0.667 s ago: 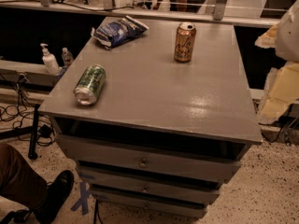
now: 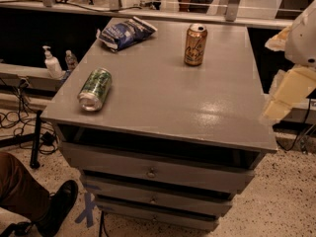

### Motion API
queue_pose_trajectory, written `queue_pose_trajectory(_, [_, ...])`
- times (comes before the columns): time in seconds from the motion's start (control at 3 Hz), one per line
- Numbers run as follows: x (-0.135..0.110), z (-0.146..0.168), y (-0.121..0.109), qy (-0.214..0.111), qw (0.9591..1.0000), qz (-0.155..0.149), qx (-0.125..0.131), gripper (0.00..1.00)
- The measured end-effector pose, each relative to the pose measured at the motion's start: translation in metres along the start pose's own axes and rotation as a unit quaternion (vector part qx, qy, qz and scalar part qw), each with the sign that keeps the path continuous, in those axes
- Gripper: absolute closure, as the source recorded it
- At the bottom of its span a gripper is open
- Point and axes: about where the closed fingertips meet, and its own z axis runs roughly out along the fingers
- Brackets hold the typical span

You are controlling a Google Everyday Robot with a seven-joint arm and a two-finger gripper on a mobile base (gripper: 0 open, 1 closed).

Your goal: Move orange can near green can

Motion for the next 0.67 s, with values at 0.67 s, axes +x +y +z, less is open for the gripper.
queue_pose_trajectory(0.67, [-0.047, 0.072, -0.085, -0.156, 0.9831, 0.085, 0.042, 0.00])
